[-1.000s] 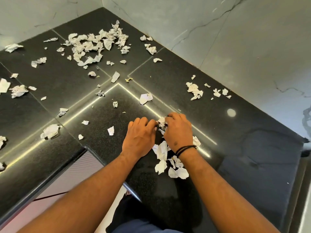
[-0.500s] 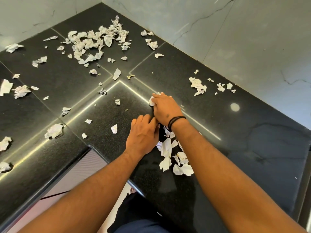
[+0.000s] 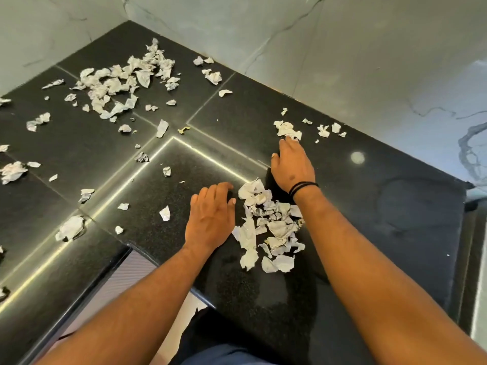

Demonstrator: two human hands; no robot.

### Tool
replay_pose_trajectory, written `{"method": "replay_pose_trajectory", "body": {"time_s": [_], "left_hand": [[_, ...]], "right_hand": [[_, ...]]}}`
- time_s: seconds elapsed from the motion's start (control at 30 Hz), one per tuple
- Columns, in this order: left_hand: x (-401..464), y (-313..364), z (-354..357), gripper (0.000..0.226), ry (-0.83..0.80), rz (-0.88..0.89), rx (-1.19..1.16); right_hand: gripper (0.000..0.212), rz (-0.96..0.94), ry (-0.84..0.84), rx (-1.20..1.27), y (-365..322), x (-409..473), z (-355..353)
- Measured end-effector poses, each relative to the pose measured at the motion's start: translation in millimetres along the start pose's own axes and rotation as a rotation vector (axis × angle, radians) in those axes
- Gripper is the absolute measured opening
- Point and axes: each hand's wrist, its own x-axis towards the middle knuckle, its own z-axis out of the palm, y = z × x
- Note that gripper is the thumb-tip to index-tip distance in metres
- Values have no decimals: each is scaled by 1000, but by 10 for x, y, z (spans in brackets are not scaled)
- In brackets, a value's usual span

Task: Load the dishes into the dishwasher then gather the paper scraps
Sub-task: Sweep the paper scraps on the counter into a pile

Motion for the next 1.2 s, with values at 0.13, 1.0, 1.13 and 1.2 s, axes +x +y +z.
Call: {"method": "replay_pose_trajectory", "body": {"time_s": [0.13,1.0,1.13,1.2], "left_hand": [[10,5,3,23,-4,6,20],[13,-17,36,21,16,34,64],[9,-19,32,20,5,27,60],[6,-13,28,20,1,27,57]], "right_hand": [[30,21,-68,-53,160,21,96],[39,-228,-99,-174,-44,-621,6],[45,-149,-9,-74,-8,-137,-72],[55,-130,-41,-64,49,254,-101]]}}
